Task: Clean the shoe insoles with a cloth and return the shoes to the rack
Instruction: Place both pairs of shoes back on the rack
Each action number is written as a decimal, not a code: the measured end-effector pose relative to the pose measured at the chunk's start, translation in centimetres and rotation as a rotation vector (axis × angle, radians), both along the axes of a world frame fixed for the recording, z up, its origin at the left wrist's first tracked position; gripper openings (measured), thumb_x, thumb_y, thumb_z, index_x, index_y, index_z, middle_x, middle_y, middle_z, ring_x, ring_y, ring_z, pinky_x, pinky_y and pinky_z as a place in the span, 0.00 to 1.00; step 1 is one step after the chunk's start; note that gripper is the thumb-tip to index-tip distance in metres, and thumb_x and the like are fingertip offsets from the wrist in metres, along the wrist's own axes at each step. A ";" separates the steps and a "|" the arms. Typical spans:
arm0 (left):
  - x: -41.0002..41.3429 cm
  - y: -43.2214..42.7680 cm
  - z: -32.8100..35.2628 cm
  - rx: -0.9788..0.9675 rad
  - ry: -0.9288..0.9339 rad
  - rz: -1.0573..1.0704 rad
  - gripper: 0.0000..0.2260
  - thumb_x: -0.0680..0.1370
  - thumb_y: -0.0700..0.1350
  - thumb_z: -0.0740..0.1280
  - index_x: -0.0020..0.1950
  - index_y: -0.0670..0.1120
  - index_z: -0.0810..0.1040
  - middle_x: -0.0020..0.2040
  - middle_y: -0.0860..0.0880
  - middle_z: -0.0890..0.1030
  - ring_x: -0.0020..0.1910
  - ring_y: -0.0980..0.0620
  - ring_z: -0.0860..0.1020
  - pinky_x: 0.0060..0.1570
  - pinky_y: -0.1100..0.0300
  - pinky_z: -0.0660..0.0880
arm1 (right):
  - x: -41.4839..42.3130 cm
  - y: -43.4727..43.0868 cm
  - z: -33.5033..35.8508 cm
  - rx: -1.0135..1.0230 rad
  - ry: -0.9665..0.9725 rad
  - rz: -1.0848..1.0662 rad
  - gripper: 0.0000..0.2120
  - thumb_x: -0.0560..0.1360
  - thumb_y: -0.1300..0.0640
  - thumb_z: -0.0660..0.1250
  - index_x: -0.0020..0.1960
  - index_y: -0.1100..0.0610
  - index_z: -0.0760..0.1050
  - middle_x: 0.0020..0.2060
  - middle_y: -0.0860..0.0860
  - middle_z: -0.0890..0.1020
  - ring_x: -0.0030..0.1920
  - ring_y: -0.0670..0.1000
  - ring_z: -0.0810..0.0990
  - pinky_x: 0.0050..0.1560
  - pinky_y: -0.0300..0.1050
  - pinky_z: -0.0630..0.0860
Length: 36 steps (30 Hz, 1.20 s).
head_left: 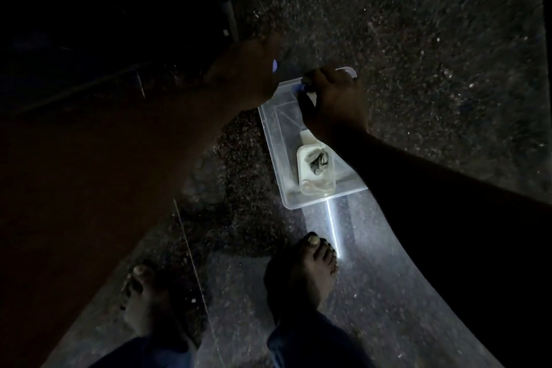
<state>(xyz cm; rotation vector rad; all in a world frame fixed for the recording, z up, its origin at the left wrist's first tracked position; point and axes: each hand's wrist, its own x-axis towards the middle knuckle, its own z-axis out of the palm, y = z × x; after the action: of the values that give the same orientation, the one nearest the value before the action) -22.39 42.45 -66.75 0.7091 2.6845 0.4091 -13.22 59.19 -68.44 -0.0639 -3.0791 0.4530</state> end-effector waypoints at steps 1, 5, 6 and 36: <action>0.4 -0.3 0.4 0.034 -0.027 0.009 0.19 0.77 0.44 0.67 0.67 0.42 0.73 0.58 0.39 0.82 0.55 0.34 0.80 0.50 0.47 0.76 | 0.5 -0.2 -0.1 0.011 -0.028 0.018 0.10 0.77 0.49 0.66 0.51 0.54 0.80 0.47 0.53 0.84 0.46 0.61 0.82 0.46 0.55 0.76; 3.4 -2.0 -0.8 0.041 -0.015 -0.037 0.19 0.77 0.50 0.62 0.62 0.40 0.76 0.54 0.37 0.83 0.52 0.33 0.81 0.50 0.44 0.78 | 1.4 -0.7 -0.8 0.056 -0.189 0.017 0.14 0.76 0.51 0.68 0.58 0.55 0.80 0.49 0.55 0.85 0.50 0.63 0.82 0.47 0.57 0.78; 3.9 -2.1 -1.3 0.006 -0.033 -0.055 0.19 0.79 0.50 0.63 0.65 0.40 0.77 0.58 0.36 0.82 0.56 0.33 0.80 0.55 0.44 0.76 | 1.3 -0.9 -1.0 0.074 -0.216 0.013 0.14 0.76 0.51 0.68 0.59 0.55 0.79 0.50 0.56 0.85 0.51 0.63 0.81 0.49 0.57 0.78; 10.8 -2.2 -4.3 -0.173 -0.085 0.258 0.27 0.79 0.53 0.64 0.77 0.47 0.66 0.70 0.39 0.73 0.66 0.36 0.75 0.62 0.41 0.75 | 4.0 -0.1 0.0 0.116 -0.198 -0.143 0.18 0.74 0.46 0.68 0.59 0.56 0.76 0.58 0.59 0.78 0.59 0.65 0.76 0.54 0.59 0.76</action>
<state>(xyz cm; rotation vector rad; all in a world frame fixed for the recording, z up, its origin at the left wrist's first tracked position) -11.61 40.21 -71.06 0.2903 2.6957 0.2575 -9.23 59.12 -68.48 -0.3436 -3.2552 0.2767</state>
